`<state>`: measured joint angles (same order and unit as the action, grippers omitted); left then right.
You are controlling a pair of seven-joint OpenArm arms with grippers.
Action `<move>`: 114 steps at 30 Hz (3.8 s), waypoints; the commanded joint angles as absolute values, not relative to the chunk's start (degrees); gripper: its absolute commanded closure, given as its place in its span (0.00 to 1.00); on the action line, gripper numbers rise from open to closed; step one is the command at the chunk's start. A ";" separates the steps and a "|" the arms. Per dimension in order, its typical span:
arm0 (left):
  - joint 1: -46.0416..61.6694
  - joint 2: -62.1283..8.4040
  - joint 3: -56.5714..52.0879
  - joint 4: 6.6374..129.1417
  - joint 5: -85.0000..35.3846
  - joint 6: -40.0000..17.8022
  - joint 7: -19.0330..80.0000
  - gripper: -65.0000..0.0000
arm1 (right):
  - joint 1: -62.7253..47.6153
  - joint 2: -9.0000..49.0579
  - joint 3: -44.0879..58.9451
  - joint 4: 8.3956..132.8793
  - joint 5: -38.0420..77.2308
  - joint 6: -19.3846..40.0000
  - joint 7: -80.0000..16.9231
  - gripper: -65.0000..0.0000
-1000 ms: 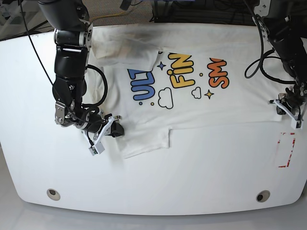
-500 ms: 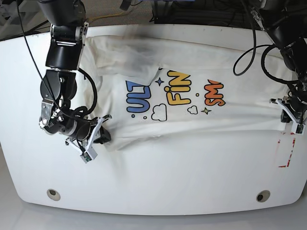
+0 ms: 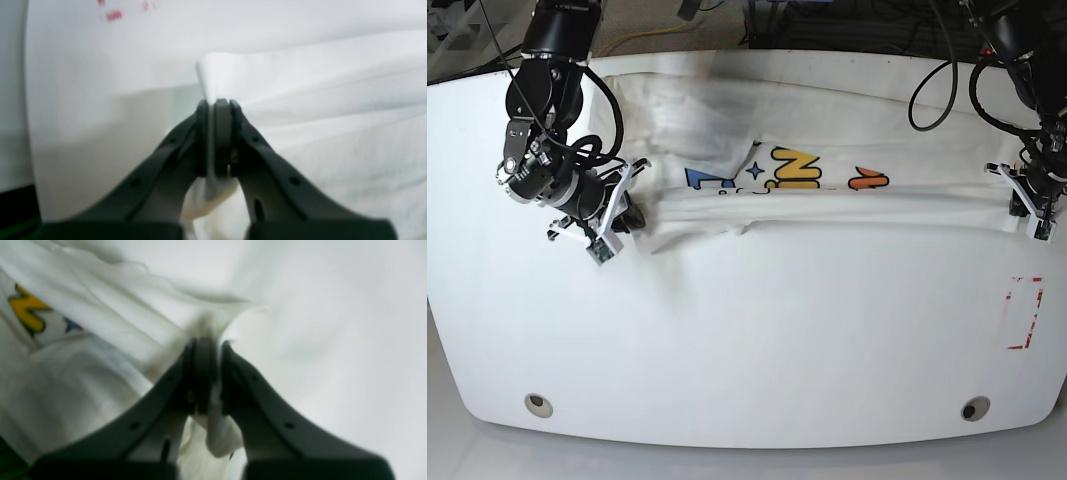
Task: Fold the T-shirt properly
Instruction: 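Fold the hem up over the print toward the collar with both grippers, then release the hem and regrasp the folded edge with both grippers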
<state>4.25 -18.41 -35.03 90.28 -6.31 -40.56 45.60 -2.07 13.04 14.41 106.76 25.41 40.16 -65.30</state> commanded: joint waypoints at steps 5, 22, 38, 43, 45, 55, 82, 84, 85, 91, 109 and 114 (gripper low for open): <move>7.52 -19.47 -37.93 94.29 -6.20 -40.00 44.97 1.00 | -10.07 13.32 14.81 115.82 25.54 40.00 -64.57 1.00; 15.87 -20.00 -34.59 94.20 -6.20 -40.00 44.97 0.47 | -22.55 13.93 19.74 115.03 37.49 40.00 -64.57 0.34; 17.27 -20.97 -37.67 101.67 -25.27 -40.00 54.11 0.30 | -19.38 12.35 15.25 112.48 51.47 40.00 -64.48 0.32; 17.36 -21.05 -33.89 97.36 -19.65 -40.00 54.02 0.37 | -18.77 12.09 12.35 108.09 41.27 40.00 -63.78 0.32; 17.36 -20.97 -33.89 95.08 -17.54 -40.00 54.02 0.39 | -18.77 12.09 12.35 105.45 36.53 40.00 -61.85 0.32; 12.09 -22.20 -29.58 81.45 -15.87 -40.00 46.29 0.39 | -10.77 13.32 12.35 87.34 21.23 40.00 -48.75 0.32; 5.41 -22.73 -48.04 73.80 -37.23 -40.00 60.18 0.16 | -4.00 14.46 12.26 83.38 20.79 40.00 -47.69 0.32; 4.35 -22.73 -47.96 71.87 -37.23 -40.00 60.09 0.16 | -4.00 14.37 12.26 83.38 20.79 40.00 -47.69 0.32; 3.74 -22.73 -47.96 71.16 -37.23 -40.00 60.09 0.16 | -3.91 14.29 12.26 83.38 20.79 40.00 -47.69 0.32; -0.04 -22.81 -44.97 67.03 -37.14 -40.00 60.00 0.16 | -3.82 14.11 12.18 83.38 20.79 40.00 -47.69 0.32; 1.36 -25.01 -37.41 72.31 -37.23 -40.00 59.12 0.93 | -3.91 11.91 12.35 83.38 20.79 40.00 -47.60 0.32; 4.35 -24.40 -36.79 84.97 -37.23 -40.00 61.76 0.93 | -3.91 10.51 12.35 83.30 20.62 40.00 -47.60 0.32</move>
